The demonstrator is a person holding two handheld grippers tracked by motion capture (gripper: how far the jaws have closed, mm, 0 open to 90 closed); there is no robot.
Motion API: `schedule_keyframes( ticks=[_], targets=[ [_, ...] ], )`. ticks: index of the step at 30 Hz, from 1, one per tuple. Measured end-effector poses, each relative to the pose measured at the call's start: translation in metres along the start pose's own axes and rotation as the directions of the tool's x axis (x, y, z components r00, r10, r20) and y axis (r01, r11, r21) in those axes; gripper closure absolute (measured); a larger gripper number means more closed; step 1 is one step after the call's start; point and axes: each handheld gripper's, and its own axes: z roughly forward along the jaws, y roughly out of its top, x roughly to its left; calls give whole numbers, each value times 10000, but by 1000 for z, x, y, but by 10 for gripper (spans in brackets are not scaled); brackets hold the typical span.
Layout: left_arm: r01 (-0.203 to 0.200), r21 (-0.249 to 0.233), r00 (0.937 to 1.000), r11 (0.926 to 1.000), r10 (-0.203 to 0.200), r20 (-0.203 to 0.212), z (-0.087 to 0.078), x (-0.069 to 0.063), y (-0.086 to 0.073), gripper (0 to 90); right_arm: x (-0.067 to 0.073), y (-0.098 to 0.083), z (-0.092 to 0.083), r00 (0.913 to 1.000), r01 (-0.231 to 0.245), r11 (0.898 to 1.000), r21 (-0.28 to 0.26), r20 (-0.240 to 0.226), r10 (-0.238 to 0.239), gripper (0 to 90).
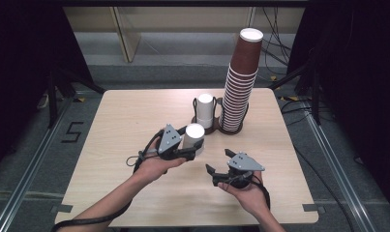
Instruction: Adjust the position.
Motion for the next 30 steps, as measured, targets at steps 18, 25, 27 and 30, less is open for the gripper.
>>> schedule_keyframes(
  ticks=[18,25,27,30],
  targets=[
    [270,111,9961,9996,-278,835,1,-30,-15,336,24,5,4,9988,232,9986,-467,-428,-252,147],
    [324,125,9942,9994,-335,1023,3,-38,-19,335,22,4,10,9983,462,9979,-465,-335,-477,149],
    [321,122,9938,9994,-332,1062,4,-39,-20,336,21,4,10,9984,453,9981,-417,-315,-466,151],
    [383,162,9933,9991,-398,1085,4,-41,-21,335,21,2,14,9979,573,9970,-528,-274,-588,166]
  ],
)
